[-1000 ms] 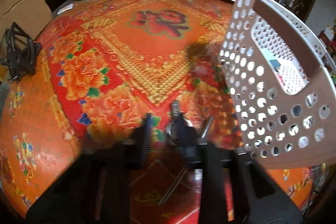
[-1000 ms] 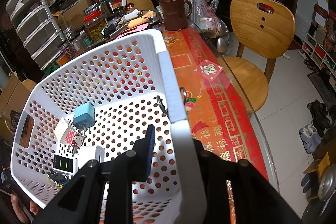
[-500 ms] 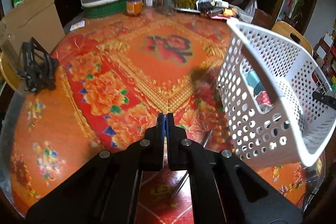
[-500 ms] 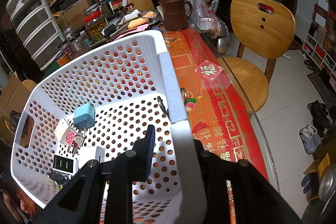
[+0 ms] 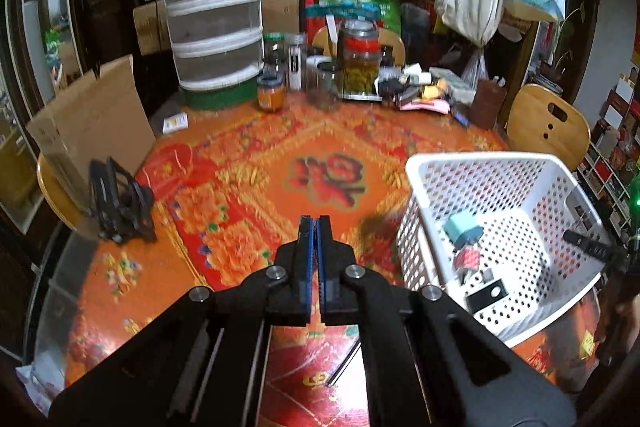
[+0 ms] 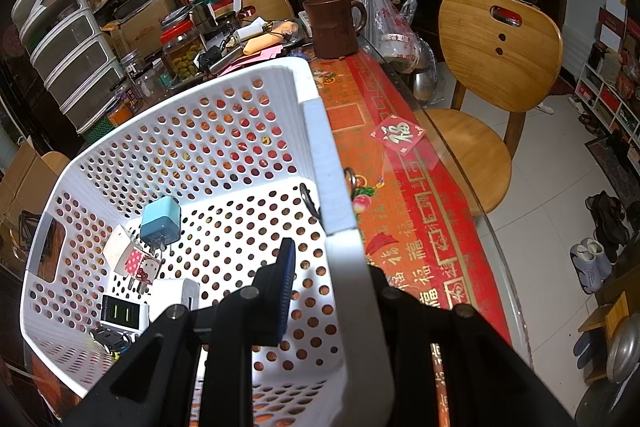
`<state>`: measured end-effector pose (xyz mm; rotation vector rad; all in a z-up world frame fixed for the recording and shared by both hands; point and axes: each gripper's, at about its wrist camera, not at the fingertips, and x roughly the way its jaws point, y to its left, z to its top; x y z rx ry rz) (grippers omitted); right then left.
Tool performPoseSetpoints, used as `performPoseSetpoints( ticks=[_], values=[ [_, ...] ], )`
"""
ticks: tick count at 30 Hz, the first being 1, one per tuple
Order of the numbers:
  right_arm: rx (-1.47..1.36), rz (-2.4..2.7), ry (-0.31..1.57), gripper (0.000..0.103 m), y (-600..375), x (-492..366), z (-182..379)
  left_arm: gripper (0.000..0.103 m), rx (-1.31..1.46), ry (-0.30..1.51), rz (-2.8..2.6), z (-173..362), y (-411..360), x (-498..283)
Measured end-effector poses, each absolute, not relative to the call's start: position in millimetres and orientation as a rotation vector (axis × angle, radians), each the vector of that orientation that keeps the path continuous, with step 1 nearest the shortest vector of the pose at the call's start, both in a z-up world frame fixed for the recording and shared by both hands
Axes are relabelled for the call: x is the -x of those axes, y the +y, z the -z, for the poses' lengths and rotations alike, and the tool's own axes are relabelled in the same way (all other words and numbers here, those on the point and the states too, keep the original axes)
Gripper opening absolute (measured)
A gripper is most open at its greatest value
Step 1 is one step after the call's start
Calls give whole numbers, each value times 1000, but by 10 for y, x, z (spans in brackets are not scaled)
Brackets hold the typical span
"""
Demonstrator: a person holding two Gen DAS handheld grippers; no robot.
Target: Organize rigid objects
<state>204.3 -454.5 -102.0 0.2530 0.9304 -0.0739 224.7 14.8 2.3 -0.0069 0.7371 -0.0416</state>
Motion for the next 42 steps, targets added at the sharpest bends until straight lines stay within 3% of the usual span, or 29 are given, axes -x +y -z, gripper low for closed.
performPoseSetpoints(
  ticks=[16,32,33,34,35,37,42],
  values=[
    [-251,71,931,24,-4539,-2035,1034,2,-80,684,105,-567,-839,-2325],
    [-250,67,932,24,-4530,-2042,1026,2,-185,854,254,298,-1973,-2561],
    [-250,68,932,24,-4527,-2043,1024,5,-190,853,265,332,-1976,-2561],
    [-251,67,933,24,-4527,-2043,1024,20,-202,845,262,345,-1969,-2540],
    [-251,67,932,24,-4527,-2043,1023,52,-208,826,246,327,-1923,-2500],
    [-250,66,932,24,-4527,-2044,1023,92,-190,736,224,215,-1726,-2331],
    [-246,63,933,24,-4514,-2048,1014,95,-123,672,215,90,-934,-1863]
  ],
)
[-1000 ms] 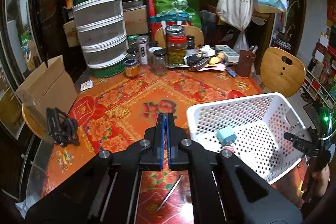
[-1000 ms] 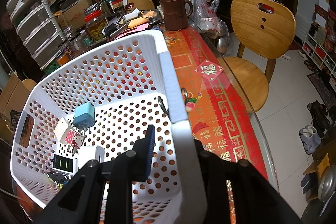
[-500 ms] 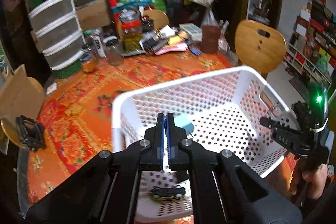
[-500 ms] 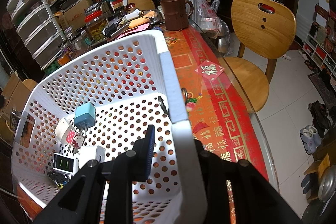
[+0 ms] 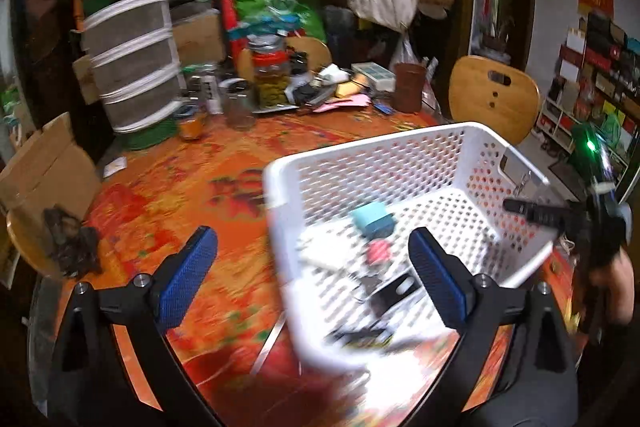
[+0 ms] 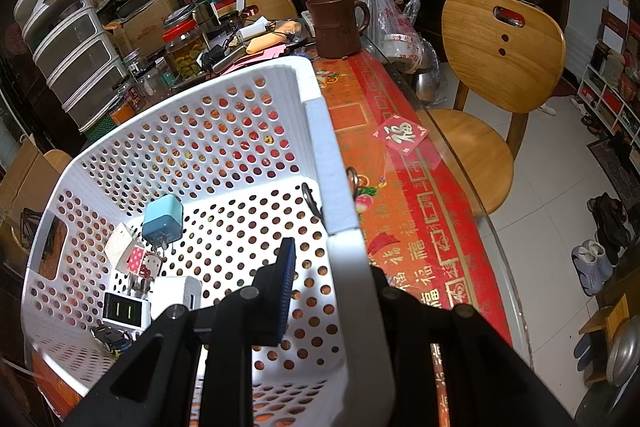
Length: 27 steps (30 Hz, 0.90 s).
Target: Organize rigid objects
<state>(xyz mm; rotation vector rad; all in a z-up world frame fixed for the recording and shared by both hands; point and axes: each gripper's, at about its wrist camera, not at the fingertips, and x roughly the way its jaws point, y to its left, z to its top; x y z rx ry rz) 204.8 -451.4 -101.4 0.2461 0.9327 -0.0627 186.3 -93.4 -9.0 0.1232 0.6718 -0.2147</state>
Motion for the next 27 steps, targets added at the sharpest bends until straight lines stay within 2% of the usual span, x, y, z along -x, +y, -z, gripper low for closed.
performPoseSetpoints(
  ticks=[3,6,12,15,17,18,19,20,23,27],
  values=[
    [-246,62,932,24,-4519,-2048,1015,100,-150,681,148,229,-466,-1664],
    [-250,68,932,24,-4523,-2052,1015,100,-184,763,106,626,-129,-1652],
    [-249,71,932,24,-4530,-2049,1019,93,-238,905,179,1384,-161,-1837],
    [-249,70,935,24,-4538,-2039,1026,82,-241,945,186,1602,-275,-1960],
    [-248,69,934,24,-4540,-2038,1027,62,-218,972,201,1686,-290,-2022],
    [-249,69,934,24,-4542,-2039,1029,57,-191,967,210,1692,-293,-2061],
    [-248,70,934,24,-4542,-2039,1029,46,-162,976,213,1702,-262,-2087],
    [-248,70,934,24,-4541,-2038,1029,29,-154,982,225,1719,-272,-2115],
    [-249,69,934,24,-4548,-2039,1033,6,-199,984,241,1736,-397,-2097],
    [-249,69,933,24,-4546,-2039,1031,5,-211,971,248,1699,-445,-2051]
  ],
)
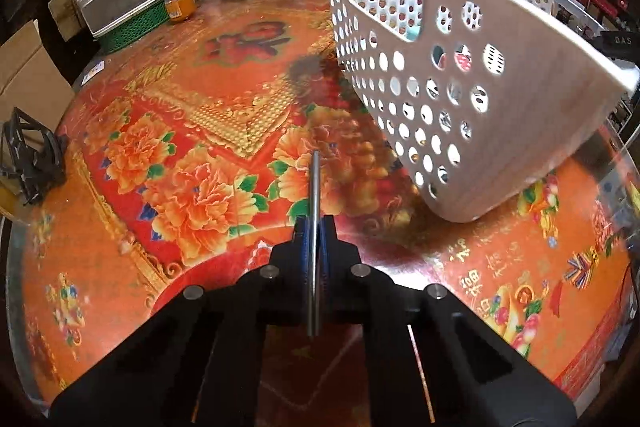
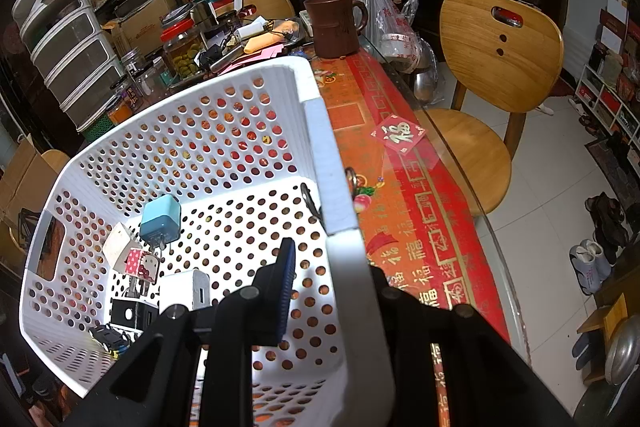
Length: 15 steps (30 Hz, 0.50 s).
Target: Organize rigid objects
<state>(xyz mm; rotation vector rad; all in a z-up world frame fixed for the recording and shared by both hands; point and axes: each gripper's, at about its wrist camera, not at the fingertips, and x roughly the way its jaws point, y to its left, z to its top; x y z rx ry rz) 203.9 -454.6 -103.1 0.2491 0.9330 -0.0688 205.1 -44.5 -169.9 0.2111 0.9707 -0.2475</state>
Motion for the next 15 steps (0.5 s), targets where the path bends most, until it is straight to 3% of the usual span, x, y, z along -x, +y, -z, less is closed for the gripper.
performPoseSetpoints(
  ticks=[15],
  values=[
    [-248,66,933,24,-4568,-2038,1034,5,-164,794,-25,622,221,-1983]
  ],
)
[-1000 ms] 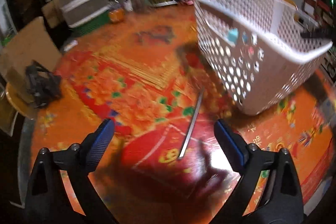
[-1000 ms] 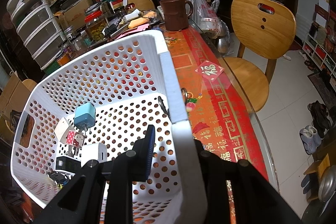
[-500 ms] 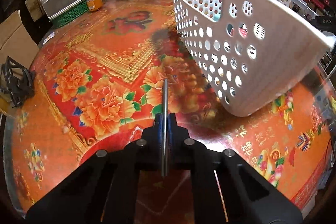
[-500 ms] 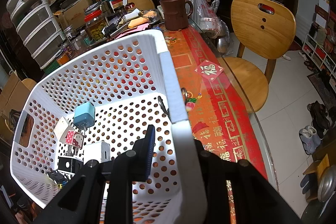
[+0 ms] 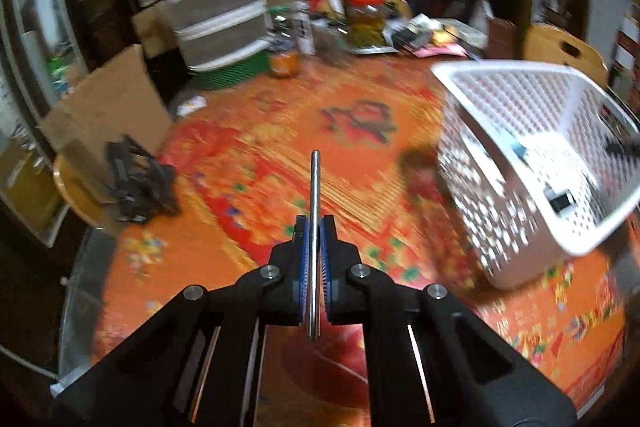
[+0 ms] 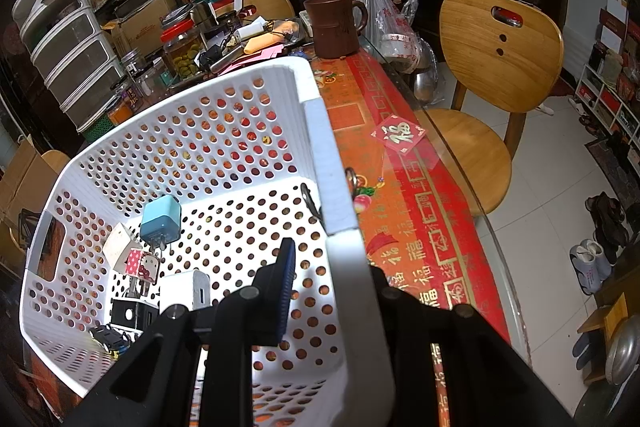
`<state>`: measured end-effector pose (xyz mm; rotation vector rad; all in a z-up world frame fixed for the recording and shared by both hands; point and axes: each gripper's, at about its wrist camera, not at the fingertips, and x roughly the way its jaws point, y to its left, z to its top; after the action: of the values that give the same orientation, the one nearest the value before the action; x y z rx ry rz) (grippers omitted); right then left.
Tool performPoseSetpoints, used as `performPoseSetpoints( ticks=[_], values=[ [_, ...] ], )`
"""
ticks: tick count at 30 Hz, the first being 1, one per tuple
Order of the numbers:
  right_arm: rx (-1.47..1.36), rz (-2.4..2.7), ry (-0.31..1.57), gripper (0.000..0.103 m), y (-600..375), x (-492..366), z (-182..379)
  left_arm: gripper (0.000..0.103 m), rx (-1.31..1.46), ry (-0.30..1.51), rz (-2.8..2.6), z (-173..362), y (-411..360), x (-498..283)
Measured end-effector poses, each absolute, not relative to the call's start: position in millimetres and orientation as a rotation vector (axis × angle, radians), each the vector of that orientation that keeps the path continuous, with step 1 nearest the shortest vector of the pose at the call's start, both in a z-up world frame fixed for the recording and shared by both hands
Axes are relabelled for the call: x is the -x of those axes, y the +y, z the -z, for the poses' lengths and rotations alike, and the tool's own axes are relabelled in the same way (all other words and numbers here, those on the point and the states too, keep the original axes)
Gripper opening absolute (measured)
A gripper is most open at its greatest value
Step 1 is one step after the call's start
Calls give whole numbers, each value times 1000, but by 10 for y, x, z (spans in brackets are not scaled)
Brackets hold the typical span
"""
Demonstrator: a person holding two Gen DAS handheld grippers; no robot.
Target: Organize rigid objects
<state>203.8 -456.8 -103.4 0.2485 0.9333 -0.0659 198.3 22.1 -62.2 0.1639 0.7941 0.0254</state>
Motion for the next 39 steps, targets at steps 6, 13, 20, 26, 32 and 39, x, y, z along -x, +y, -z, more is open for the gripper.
performPoseSetpoints(
  ticks=[6,13,20,26,32,39],
  values=[
    [-248,66,934,24,-4567,-2040,1032,5,-137,754,-91,212,334,-2052],
    [-250,65,933,24,-4567,-2040,1032,5,-138,716,-77,-113,67,-2069],
    [-249,64,933,24,-4563,-2041,1033,5,-171,680,-19,-369,-432,-2098],
    [-250,65,933,24,-4563,-2041,1033,5,-181,697,70,-431,-983,-2212],
    [-251,65,933,24,-4559,-2040,1033,5,-202,786,156,-139,-1520,-2417],
    [-249,62,933,24,-4549,-2039,1032,5,-199,857,176,243,-1707,-2588]
  ],
)
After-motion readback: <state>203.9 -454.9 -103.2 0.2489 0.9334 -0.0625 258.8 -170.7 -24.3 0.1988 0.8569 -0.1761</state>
